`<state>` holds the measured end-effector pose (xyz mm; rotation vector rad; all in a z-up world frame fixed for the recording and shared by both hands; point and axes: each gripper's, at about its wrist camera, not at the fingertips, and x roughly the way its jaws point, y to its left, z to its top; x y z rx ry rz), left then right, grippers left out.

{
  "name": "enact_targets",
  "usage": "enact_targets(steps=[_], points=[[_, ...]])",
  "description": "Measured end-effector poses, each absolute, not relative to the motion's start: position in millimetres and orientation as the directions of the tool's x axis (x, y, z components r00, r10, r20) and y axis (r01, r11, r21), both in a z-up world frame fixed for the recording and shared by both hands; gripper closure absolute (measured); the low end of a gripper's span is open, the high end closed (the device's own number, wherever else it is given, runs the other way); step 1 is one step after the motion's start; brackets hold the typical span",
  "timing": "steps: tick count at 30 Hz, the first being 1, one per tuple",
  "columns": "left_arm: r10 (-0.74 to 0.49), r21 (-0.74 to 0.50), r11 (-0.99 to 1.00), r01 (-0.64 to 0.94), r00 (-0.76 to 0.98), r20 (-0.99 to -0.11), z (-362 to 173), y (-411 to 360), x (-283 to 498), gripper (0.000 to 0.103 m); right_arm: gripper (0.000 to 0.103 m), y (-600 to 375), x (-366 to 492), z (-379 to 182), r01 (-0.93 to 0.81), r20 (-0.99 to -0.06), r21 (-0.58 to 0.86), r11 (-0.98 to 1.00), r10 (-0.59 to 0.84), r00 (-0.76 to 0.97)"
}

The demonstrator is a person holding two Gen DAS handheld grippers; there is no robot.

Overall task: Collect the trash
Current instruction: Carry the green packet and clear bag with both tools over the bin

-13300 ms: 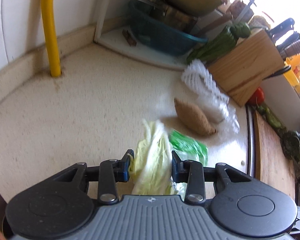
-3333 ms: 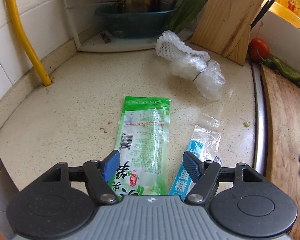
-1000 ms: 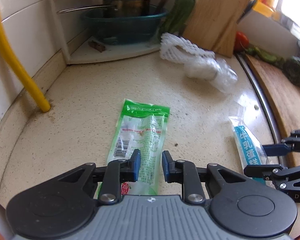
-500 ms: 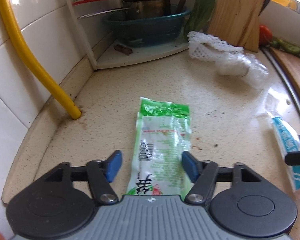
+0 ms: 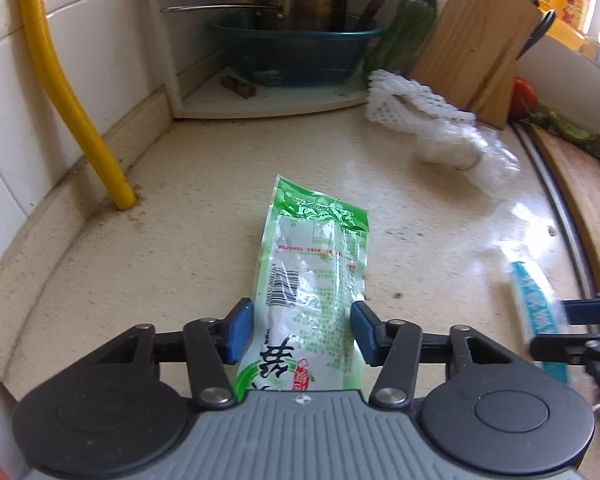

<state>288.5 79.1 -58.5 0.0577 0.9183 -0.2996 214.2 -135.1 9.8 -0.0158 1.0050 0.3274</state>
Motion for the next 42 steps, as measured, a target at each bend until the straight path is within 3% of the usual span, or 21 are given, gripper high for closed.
enact_targets(steps=[4,7,10,24,42], points=[[-0.262,-0.084,0.942,0.324,0.558,-0.787,-56.8,64.8,278.4,0.065,0.055,-134.6,213.1,9.2,-0.284,-0.827,0.136,0.949,0.267,0.495],[-0.301,-0.12,0.931,0.346,0.538,-0.787,-54.8,57.7,274.5,0.081,0.055,-135.4,213.1,9.0,-0.286,-0.824,0.138,0.948,0.27,0.498],[-0.313,-0.131,0.926,0.354,0.526,-0.791,-53.7,51.2,271.1,0.086,0.06,-138.1,211.4,9.2,-0.28,-0.819,0.143,0.949,0.272,0.506],[-0.281,-0.109,0.938,0.329,0.539,-0.794,-38.4,16.7,248.4,0.087,0.064,-166.2,208.6,15.5,-0.256,-0.775,0.256,0.932,0.356,0.522],[-0.209,-0.117,0.974,0.196,0.566,-0.798,-33.4,-5.8,207.6,0.087,0.064,-187.1,195.2,28.4,-0.349,-0.753,0.285,0.893,0.434,0.495]])
